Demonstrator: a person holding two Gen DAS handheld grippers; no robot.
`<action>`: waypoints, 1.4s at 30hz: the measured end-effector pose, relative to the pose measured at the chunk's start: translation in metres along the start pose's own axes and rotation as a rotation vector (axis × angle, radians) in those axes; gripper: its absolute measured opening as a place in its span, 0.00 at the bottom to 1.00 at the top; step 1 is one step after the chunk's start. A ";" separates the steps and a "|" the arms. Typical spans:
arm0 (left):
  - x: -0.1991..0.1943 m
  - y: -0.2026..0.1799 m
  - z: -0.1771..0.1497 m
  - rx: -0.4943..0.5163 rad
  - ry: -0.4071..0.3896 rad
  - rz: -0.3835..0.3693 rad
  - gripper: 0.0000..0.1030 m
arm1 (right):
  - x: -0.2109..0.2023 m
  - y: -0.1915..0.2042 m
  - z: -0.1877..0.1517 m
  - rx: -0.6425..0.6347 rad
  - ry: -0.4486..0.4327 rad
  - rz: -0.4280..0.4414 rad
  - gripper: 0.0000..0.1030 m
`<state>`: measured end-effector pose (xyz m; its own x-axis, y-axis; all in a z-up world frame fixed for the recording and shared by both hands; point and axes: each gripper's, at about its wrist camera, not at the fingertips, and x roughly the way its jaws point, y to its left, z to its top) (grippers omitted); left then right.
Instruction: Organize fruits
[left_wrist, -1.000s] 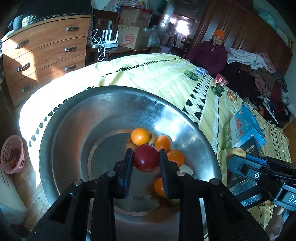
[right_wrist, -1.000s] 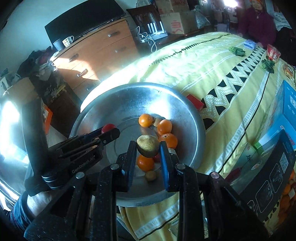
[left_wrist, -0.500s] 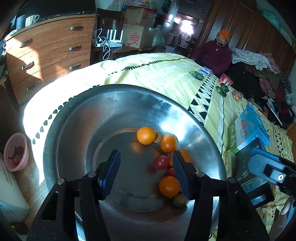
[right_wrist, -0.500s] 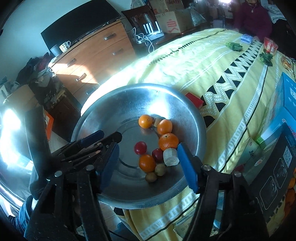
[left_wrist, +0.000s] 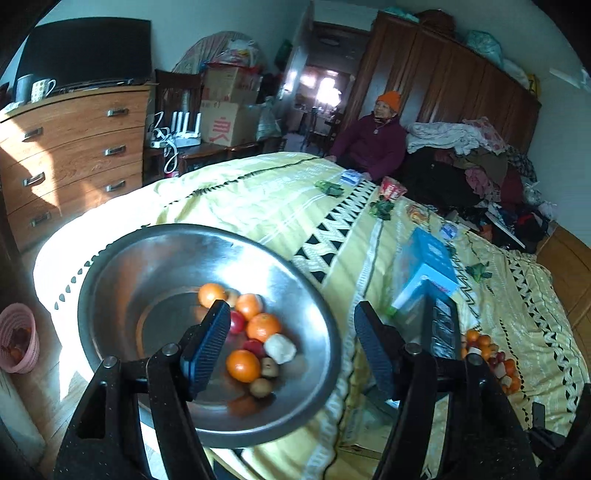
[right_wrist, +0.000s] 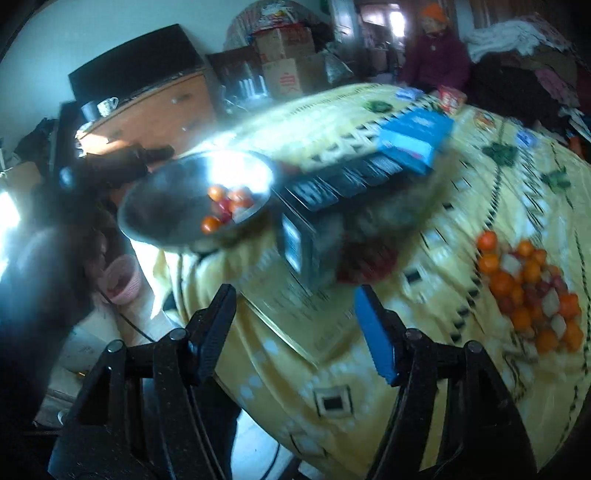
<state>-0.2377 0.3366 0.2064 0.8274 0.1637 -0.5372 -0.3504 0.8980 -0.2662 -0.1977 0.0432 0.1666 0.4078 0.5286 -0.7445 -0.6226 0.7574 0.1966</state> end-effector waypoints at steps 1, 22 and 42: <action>-0.004 -0.015 -0.003 0.026 -0.005 -0.020 0.69 | -0.001 -0.015 -0.014 0.045 0.027 -0.027 0.65; 0.003 -0.199 -0.071 0.333 0.135 -0.215 0.70 | -0.038 -0.129 -0.133 0.348 0.078 -0.129 0.65; 0.011 -0.236 -0.095 0.403 0.209 -0.244 0.70 | -0.036 -0.140 -0.167 0.234 0.032 -0.256 0.71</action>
<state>-0.1876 0.0874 0.1874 0.7444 -0.1183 -0.6572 0.0728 0.9927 -0.0963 -0.2367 -0.1457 0.0597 0.5074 0.3009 -0.8074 -0.3315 0.9331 0.1394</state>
